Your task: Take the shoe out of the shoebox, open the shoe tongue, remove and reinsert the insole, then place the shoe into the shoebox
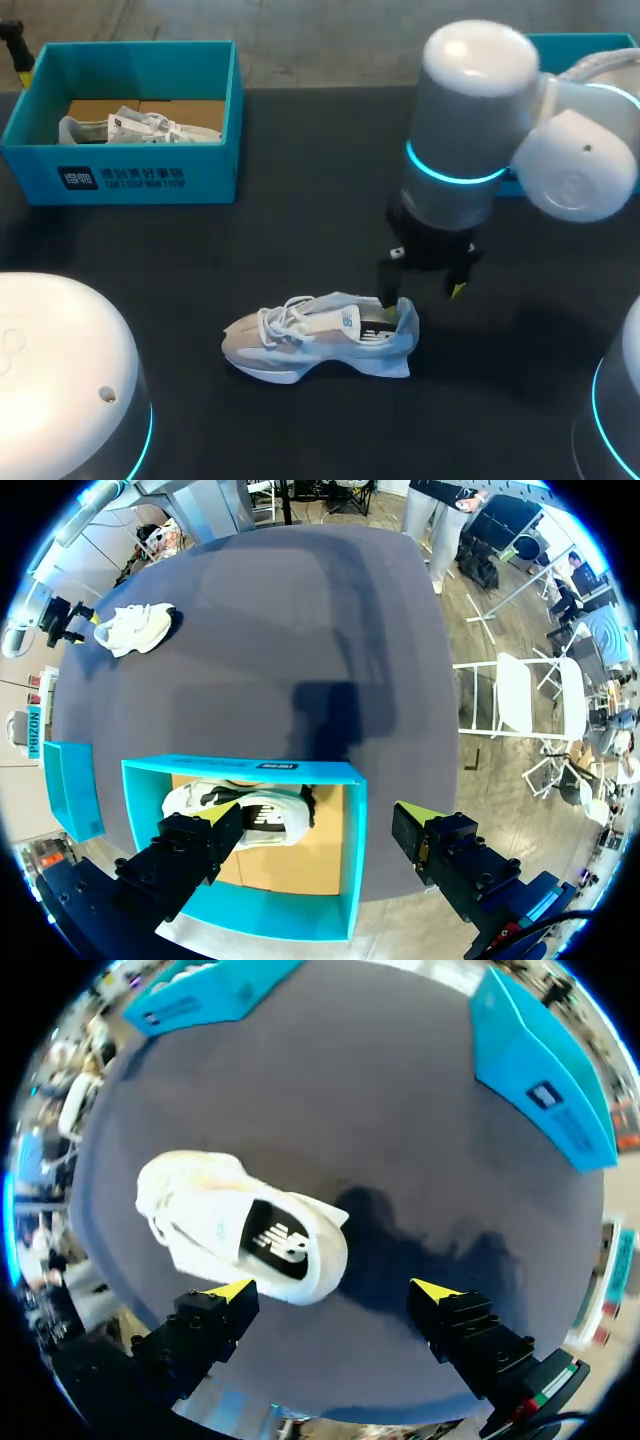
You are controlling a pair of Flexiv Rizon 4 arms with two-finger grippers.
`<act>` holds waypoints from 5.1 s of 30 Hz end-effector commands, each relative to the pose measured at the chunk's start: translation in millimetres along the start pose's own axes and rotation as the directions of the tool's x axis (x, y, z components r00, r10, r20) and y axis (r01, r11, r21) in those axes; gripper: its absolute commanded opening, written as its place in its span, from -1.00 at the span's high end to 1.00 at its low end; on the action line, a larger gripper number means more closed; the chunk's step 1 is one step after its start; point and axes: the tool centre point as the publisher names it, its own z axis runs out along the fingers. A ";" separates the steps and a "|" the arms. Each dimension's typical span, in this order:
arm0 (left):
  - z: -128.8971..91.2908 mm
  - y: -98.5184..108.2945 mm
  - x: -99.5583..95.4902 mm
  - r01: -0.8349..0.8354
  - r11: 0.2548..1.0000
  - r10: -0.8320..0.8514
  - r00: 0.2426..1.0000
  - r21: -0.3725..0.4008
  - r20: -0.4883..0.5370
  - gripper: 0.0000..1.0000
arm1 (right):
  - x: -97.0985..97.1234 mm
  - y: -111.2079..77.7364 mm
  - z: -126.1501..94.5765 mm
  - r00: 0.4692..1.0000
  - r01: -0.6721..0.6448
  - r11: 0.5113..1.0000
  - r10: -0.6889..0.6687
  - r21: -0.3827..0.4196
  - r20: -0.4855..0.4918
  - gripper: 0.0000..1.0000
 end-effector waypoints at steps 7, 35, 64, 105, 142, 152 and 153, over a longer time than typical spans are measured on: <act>-0.5 -0.2 0.6 -0.001 1.000 0.001 1.000 0.000 -0.002 -1.00 | -12.6 -16.8 -6.7 0.884 0.395 0.899 -0.428 -0.191 -0.188 -1.00; -0.5 -0.2 0.6 -0.001 1.000 0.001 1.000 0.000 -0.002 -1.00 | -50.3 -35.0 7.5 0.613 0.582 0.495 -0.788 -0.645 -0.051 -1.00; -0.5 -0.2 0.6 -0.001 1.000 0.001 1.000 0.000 -0.002 -1.00 | -75.7 -42.2 35.6 0.468 0.535 0.251 -0.883 -0.807 0.036 -1.00; -0.5 -0.2 0.6 -0.001 1.000 0.001 1.000 0.000 -0.002 -1.00 | -75.5 -36.6 80.7 0.517 0.329 0.286 -0.852 -0.900 -0.082 -1.00; -0.5 -0.2 0.6 -0.001 1.000 0.001 1.000 0.000 -0.002 -1.00 | -23.3 -5.7 97.5 0.529 0.307 0.265 -0.846 -0.914 -0.067 -1.00; -0.5 -0.2 0.6 -0.001 1.000 0.001 1.000 0.000 -0.002 -1.00 | -8.0 0.7 102.2 0.520 0.306 0.259 -0.852 -0.916 -0.067 -1.00; -0.5 -0.2 0.6 -0.001 1.000 0.001 1.000 0.000 -0.002 -1.00 | -6.1 1.7 103.0 0.518 0.306 0.258 -0.853 -0.916 -0.067 -1.00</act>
